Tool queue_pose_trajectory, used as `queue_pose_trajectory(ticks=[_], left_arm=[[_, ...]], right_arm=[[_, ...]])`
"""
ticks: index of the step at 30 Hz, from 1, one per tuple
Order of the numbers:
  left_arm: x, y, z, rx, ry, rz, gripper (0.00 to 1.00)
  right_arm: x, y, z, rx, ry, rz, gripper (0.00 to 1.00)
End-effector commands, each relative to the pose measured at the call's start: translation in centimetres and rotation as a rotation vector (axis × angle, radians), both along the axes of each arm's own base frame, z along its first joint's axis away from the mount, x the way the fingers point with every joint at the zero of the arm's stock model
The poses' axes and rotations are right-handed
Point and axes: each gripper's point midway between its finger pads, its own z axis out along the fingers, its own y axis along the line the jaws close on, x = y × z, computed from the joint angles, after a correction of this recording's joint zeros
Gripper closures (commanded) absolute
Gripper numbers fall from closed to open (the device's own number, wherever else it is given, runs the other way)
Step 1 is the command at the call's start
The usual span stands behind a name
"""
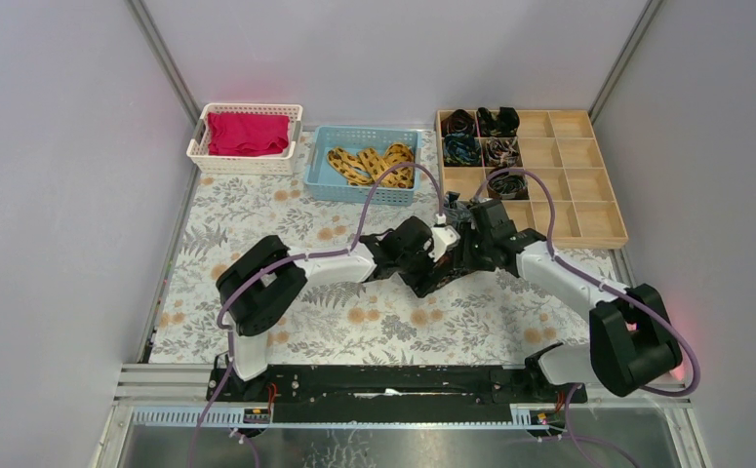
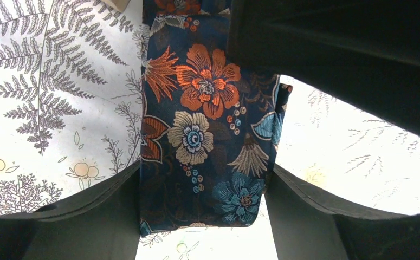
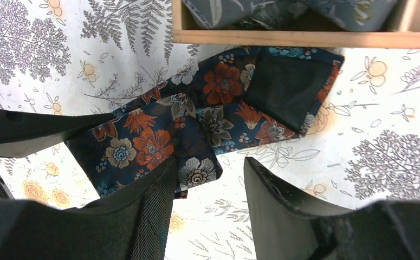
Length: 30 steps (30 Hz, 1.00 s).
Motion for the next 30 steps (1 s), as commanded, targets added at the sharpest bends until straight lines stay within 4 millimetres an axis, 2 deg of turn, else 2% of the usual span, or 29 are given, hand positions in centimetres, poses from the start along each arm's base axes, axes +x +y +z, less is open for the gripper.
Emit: queue_pose_trajectory(ticks=[1,5,11,19,26,30], left_arm=[[-0.2,0.4,-0.6,0.025,0.035,-0.007,0.19],[-0.4,-0.1,-0.2,0.021,0.047,-0.04,0.17],[0.0,-0.6,-1.2,0.044,0.059,-0.055,0.15],[0.5,-1.8,-1.1,0.025,0.06,-0.069,0.13],[0.4,-2.3,-2.5,0.032,0.084,-0.095,0.13],[0.4,-2.7,-2.9,0.03,0.099,-0.107,0.16]], right_arm=[[0.7,0.4,3.6,0.022,-0.081,0.018,0.44],[0.6,0.4,4.0,0.03,-0.091,0.014,0.44],[0.4,0.1,5.1,0.046,-0.129,-0.001,0.41],[0.3,-0.2,5.3,0.046,-0.15,-0.014,0.41],[-0.3,-0.4,6.4,0.06,-0.181,-0.007,0.41],[-0.6,-0.8,6.7,0.06,-0.203,-0.011,0.41]])
